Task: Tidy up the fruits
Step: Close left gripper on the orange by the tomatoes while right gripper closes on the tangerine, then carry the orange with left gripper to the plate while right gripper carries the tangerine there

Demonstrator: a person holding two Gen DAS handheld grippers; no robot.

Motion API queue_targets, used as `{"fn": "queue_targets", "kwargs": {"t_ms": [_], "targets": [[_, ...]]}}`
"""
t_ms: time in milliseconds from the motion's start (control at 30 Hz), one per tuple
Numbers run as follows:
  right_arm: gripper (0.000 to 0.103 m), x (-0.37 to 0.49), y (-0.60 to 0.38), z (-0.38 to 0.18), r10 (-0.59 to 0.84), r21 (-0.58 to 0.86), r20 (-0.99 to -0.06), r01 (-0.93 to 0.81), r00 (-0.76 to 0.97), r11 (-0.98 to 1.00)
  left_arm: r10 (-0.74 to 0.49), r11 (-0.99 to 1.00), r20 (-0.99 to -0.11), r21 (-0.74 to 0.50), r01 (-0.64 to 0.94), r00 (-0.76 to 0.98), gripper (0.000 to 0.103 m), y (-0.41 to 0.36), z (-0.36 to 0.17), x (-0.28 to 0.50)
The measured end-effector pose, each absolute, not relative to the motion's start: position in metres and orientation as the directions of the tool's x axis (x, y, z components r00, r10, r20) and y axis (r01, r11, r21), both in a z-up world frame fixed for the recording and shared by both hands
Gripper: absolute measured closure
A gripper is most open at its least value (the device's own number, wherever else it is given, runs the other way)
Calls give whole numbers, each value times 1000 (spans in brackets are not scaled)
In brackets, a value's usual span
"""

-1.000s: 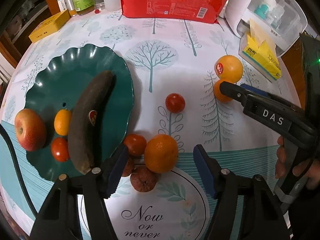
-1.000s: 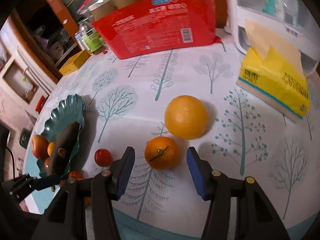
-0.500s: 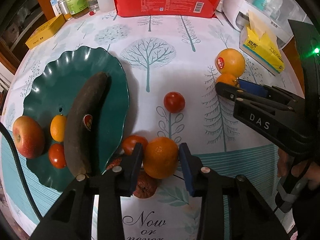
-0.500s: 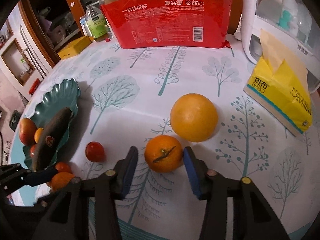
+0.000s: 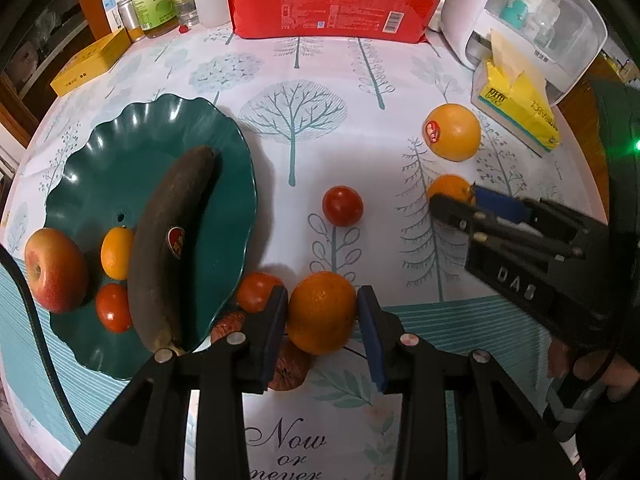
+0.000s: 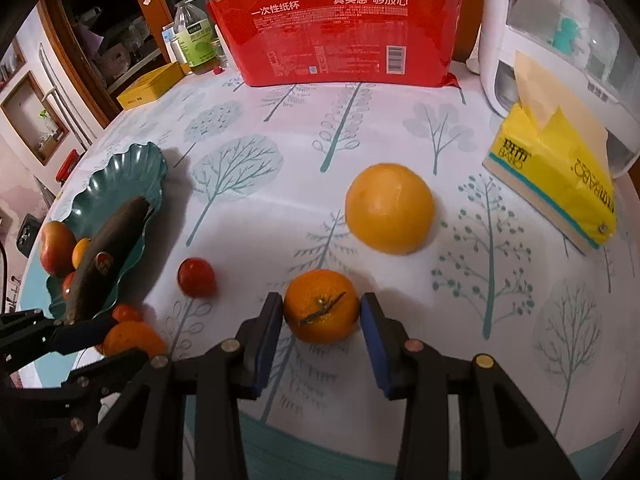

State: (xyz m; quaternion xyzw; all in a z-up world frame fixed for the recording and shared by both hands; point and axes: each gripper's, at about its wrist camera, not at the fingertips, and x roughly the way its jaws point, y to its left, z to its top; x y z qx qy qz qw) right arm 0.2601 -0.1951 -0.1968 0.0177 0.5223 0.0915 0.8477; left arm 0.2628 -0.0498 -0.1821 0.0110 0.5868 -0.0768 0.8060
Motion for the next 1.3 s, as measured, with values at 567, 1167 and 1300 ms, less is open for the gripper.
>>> {"fn": "queue_targets", "kwargs": {"t_ms": [567, 1167, 1300], "targets": [[63, 223, -161, -170, 188, 134, -878, -150, 441, 979, -198, 979, -896, -159, 130, 398, 69, -12, -119, 230], [63, 202, -76, -127, 198, 112, -841, -196, 504, 974, -168, 985, -845, -120, 126, 508, 69, 88, -81, 216], [63, 201, -56, -122, 197, 116, -834, -186, 516, 976, -162, 985, -835, -108, 132, 526, 69, 112, -76, 218]]}}
